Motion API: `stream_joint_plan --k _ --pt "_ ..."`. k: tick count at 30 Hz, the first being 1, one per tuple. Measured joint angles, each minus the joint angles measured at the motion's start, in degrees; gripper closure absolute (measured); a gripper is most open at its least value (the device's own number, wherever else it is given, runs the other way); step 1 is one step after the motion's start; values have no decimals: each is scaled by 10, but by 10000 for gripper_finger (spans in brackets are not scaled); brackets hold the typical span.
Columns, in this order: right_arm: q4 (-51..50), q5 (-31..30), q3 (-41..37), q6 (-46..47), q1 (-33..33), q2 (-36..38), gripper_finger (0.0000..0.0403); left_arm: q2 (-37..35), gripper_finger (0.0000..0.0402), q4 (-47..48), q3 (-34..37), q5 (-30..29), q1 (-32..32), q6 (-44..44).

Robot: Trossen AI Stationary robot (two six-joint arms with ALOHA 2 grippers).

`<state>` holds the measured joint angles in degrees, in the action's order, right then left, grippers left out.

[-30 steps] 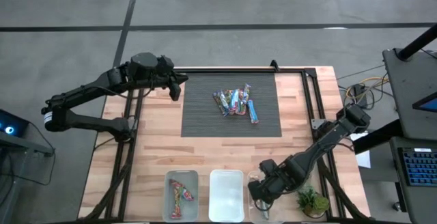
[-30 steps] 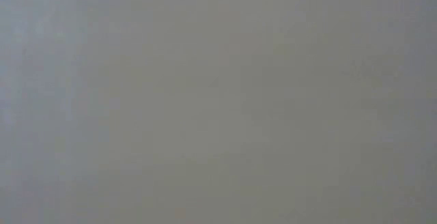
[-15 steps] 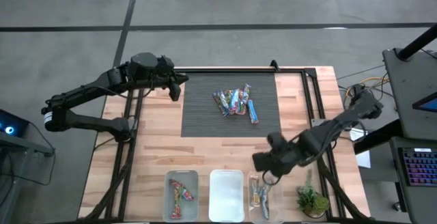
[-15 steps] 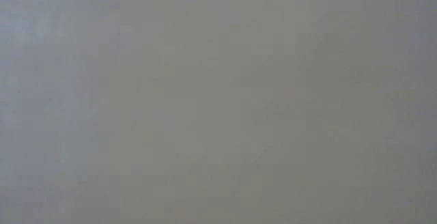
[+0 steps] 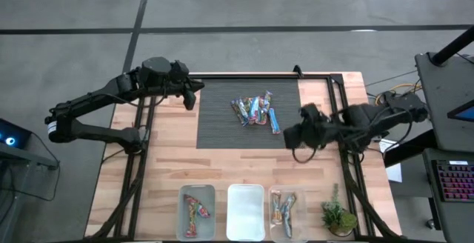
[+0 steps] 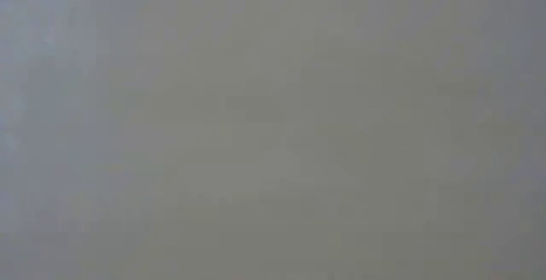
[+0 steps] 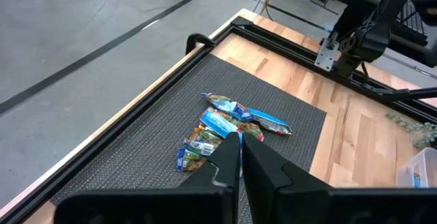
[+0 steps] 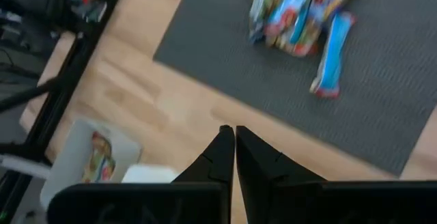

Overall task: Pick and place Granola Bars by type
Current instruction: Put the middle blue granola bar into the white bin

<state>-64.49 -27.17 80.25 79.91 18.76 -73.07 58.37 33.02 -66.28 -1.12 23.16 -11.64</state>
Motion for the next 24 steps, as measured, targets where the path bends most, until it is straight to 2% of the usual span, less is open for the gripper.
stream_joint_plan --k 6,13,18,24 --pt "1 1 0 -89 -61 19 394 0 401 0 0 -1 0 -3" --pt "0 5 0 -154 -90 26 394 0 401 -5 0 -3 0 -7" --pt "0 7 0 -174 -102 26 394 7 401 -15 0 26 0 3" --pt "0 23 0 -176 -114 26 394 37 394 -26 -12 30 0 10"
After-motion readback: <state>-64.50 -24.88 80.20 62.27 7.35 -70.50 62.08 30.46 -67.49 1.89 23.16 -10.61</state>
